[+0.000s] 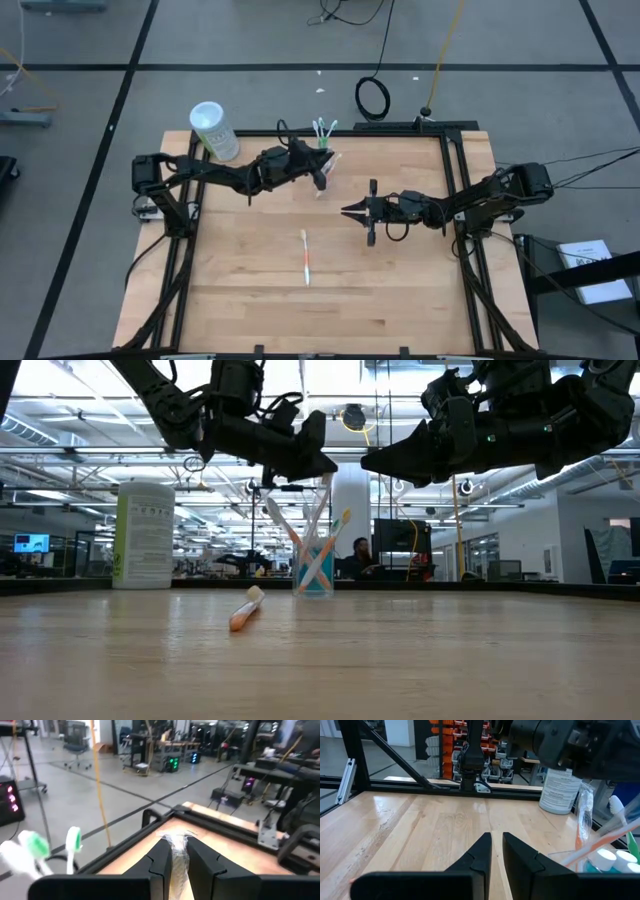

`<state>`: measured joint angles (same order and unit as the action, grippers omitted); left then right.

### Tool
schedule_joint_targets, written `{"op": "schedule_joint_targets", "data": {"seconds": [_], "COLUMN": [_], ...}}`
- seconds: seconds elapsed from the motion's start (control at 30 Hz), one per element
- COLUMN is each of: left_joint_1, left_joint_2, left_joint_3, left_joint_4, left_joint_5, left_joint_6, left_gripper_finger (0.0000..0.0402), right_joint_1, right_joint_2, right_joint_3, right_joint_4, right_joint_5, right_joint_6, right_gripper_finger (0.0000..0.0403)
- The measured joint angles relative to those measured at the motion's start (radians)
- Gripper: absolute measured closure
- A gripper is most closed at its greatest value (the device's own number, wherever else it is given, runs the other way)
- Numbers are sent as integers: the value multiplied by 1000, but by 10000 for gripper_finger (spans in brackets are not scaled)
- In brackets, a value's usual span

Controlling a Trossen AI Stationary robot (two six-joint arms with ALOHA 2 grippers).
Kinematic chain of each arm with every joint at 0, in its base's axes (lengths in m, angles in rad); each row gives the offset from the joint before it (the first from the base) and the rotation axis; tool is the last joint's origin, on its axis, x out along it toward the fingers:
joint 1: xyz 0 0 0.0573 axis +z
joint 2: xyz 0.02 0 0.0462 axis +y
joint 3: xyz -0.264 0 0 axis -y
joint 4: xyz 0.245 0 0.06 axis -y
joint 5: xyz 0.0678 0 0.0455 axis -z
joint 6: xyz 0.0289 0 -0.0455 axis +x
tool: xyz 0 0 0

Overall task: Pick & Place toothbrushing station
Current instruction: Put the orange toothbrush into the transparent organizer

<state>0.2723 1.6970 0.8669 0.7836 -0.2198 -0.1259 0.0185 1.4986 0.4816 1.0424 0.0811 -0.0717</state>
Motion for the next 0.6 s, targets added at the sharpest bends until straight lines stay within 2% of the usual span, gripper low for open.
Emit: {"op": "schedule_joint_targets", "data": {"seconds": [0.6], "left_joint_1": [0], "left_joint_2": [0], "left_joint_3": [0], "left_joint_4": [-111], "left_joint_5": [-61], "left_joint_6": [-36], "left_gripper_finger": [350], "right_joint_1": [0], "right_joint_2": [0], "right_joint_3": [0], "right_joint_4": [0], "right_joint_5": [1], "right_joint_6": [0], "right_gripper_finger": [362]}}
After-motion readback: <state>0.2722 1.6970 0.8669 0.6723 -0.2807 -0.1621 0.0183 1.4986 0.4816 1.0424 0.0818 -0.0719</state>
